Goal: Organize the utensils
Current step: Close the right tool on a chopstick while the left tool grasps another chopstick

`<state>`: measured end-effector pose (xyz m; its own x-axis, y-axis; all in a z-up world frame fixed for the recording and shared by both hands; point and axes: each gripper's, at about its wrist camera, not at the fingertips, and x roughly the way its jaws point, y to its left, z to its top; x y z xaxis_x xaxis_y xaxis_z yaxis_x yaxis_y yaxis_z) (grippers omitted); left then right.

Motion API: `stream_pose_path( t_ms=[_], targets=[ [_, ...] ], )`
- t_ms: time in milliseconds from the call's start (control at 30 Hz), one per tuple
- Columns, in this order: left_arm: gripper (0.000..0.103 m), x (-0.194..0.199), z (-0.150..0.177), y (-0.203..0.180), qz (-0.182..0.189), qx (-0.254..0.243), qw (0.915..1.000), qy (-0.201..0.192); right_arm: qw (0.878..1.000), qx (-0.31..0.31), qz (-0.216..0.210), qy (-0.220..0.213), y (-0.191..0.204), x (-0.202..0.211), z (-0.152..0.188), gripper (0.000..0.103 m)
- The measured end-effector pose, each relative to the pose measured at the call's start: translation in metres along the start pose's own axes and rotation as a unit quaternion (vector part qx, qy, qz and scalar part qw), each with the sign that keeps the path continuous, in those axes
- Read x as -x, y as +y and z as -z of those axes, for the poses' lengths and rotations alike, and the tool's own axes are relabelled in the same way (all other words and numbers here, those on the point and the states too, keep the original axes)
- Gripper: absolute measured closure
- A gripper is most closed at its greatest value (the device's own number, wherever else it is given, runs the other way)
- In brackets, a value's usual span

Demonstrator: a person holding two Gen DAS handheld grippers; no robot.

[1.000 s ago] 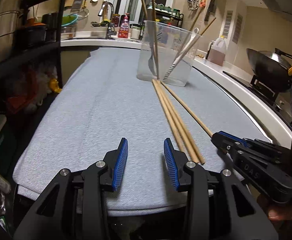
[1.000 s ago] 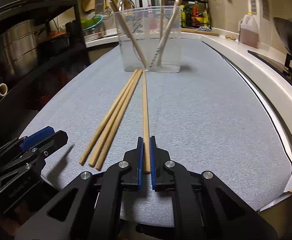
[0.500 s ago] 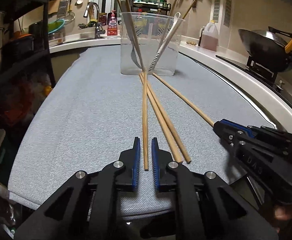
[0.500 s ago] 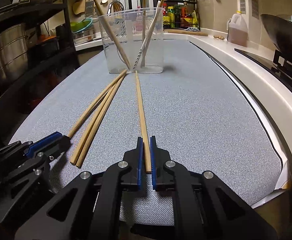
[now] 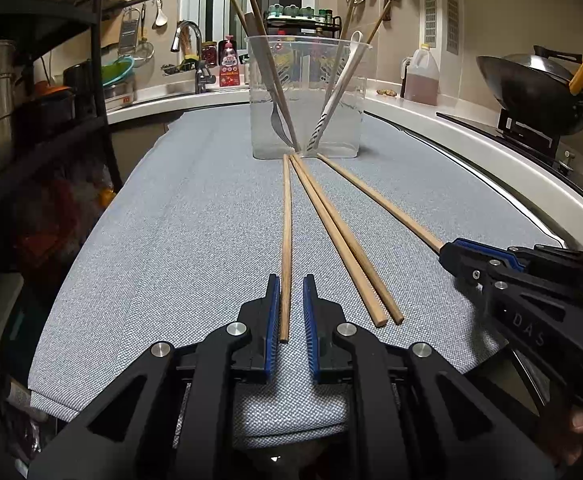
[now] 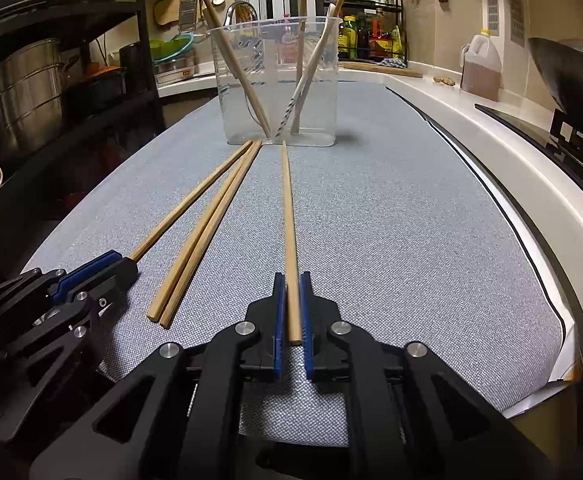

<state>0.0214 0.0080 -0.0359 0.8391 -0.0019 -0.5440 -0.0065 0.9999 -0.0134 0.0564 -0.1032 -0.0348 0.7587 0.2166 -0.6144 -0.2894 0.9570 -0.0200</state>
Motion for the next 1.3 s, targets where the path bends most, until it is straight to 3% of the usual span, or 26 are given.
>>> stream_pose_path(
  t_ms=[133,200,533,800,1300],
  targets=[
    [0.092,0.002,0.001,0.000,0.000,-0.003,1.0000,-0.002,1.000,0.001,0.001,-0.002,-0.001,0.000,0.000,0.096],
    [0.097,0.002,0.001,0.001,-0.002,0.001,1.0000,-0.001,1.000,-0.001,0.007,-0.004,-0.001,0.001,0.001,0.096],
    [0.097,0.006,0.005,0.013,-0.023,0.024,0.9994,-0.007,0.999,-0.004,0.043,-0.009,-0.008,0.006,0.006,0.095],
    [0.096,0.003,0.004,0.011,-0.017,0.021,0.9995,-0.018,1.000,-0.009,0.005,-0.013,-0.006,0.006,0.007,0.092],
    [0.097,-0.001,0.004,0.008,-0.019,0.013,0.9992,-0.032,1.000,-0.002,0.007,-0.018,-0.002,0.006,0.008,0.096]
  ],
)
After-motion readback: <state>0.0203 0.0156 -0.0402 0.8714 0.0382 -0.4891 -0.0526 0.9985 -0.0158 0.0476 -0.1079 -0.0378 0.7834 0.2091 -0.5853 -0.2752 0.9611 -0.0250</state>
